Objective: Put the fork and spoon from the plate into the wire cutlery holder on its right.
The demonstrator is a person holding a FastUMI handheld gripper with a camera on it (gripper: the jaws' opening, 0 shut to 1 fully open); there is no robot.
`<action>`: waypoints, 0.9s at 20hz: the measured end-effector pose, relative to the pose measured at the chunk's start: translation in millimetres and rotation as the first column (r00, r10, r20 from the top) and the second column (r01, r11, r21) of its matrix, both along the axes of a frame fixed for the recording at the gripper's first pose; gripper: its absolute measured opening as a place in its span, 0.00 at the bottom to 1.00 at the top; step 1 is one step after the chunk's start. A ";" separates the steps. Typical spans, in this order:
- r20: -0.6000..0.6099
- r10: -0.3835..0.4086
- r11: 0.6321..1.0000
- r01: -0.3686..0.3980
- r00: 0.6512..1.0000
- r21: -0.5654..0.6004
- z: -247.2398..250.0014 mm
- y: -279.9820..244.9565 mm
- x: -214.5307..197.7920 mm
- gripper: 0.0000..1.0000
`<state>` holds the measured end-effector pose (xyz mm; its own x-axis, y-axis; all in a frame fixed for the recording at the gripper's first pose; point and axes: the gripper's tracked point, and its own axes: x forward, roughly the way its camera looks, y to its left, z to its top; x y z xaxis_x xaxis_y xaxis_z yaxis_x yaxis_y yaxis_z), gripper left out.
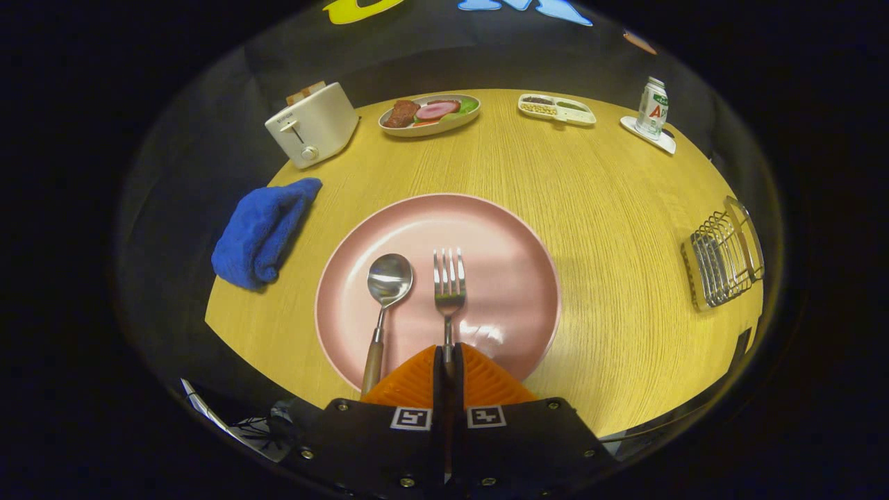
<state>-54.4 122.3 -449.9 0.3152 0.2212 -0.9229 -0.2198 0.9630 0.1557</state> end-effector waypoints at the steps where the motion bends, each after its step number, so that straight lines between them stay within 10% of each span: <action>1: 0.007 -0.008 1.000 0.008 1.000 0.007 3.0 0.4 1.8 0.05; 18: 0.221 -0.387 0.917 0.398 0.895 -0.005 97.9 -196.3 60.6 0.04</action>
